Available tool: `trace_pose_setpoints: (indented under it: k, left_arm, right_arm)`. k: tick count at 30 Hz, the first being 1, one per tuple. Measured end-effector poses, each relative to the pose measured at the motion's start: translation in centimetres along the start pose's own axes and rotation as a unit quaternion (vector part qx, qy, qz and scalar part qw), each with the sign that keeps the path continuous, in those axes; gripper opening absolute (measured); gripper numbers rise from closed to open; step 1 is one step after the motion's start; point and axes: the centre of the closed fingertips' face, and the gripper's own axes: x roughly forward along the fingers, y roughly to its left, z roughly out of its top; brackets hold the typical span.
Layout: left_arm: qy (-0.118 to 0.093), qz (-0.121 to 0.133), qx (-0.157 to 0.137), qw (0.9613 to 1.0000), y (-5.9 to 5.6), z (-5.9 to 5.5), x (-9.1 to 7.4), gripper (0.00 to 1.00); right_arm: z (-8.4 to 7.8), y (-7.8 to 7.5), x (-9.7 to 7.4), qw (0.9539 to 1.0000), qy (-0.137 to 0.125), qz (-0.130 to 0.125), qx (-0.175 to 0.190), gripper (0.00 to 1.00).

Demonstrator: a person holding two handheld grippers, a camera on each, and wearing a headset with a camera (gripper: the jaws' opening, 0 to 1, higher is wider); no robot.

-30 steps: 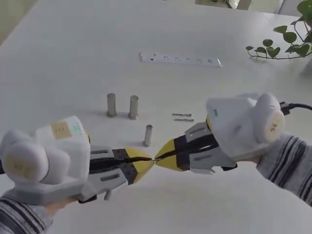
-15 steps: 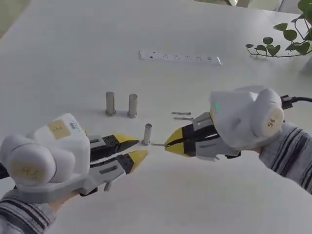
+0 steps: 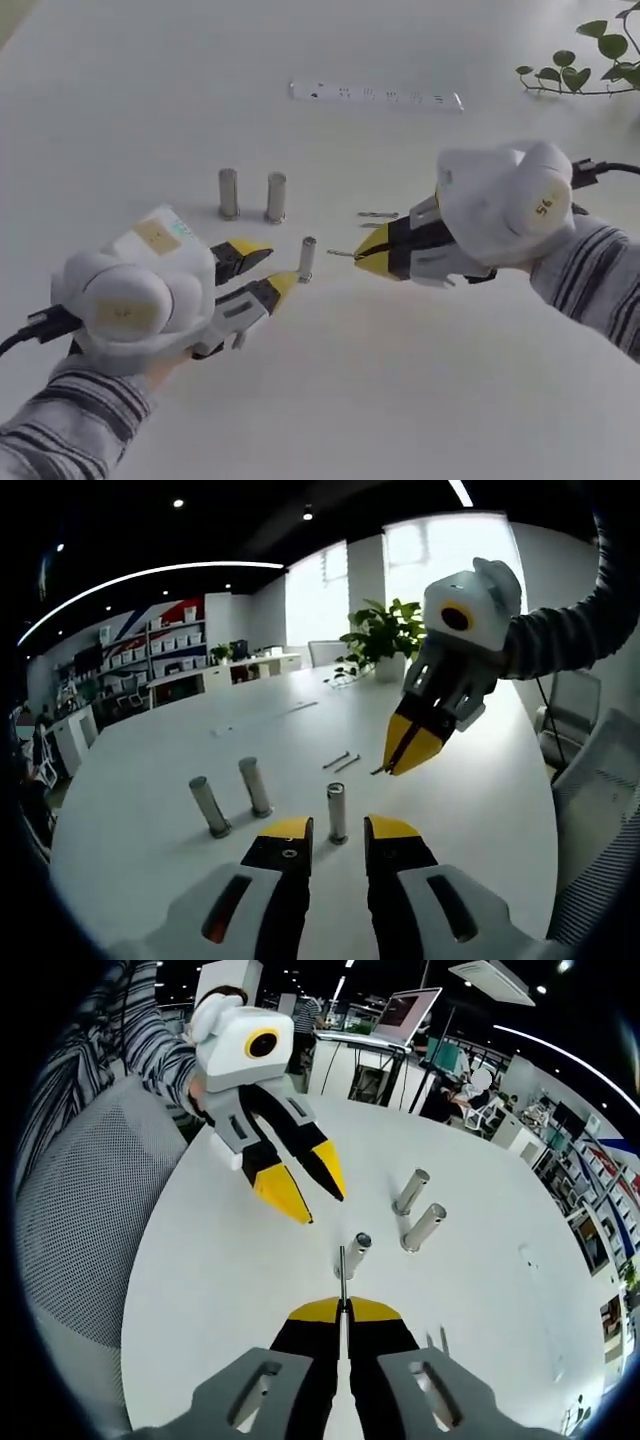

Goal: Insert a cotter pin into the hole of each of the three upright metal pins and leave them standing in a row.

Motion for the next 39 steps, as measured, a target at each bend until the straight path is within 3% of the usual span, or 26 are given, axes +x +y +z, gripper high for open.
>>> trace_pose_setpoints:
  k: [3,14,23,39]
  left_arm:
    - [0.007,0.004,0.0,1.0,0.1,-0.4,0.9,0.18]
    - [0.03,0.014,-0.009,0.9994,0.3,-1.9,3.4,0.17]
    - [0.031,0.008,-0.031,0.999,0.0,-2.1,4.8,0.15]
    - [0.035,0.015,-0.045,0.9983,0.1,-2.2,5.5,0.06]
  right_arm:
    - [-0.8,-0.5,0.8,0.9999,0.007,-0.002,0.008,0.0]
    - [-0.9,-0.8,1.5,0.9995,0.01,-0.009,0.027,0.0]
    - [-0.6,-0.7,1.8,0.9995,0.006,-0.004,0.031,0.0]
    - [0.1,-0.6,2.0,0.9996,-0.002,0.0,0.027,0.0]
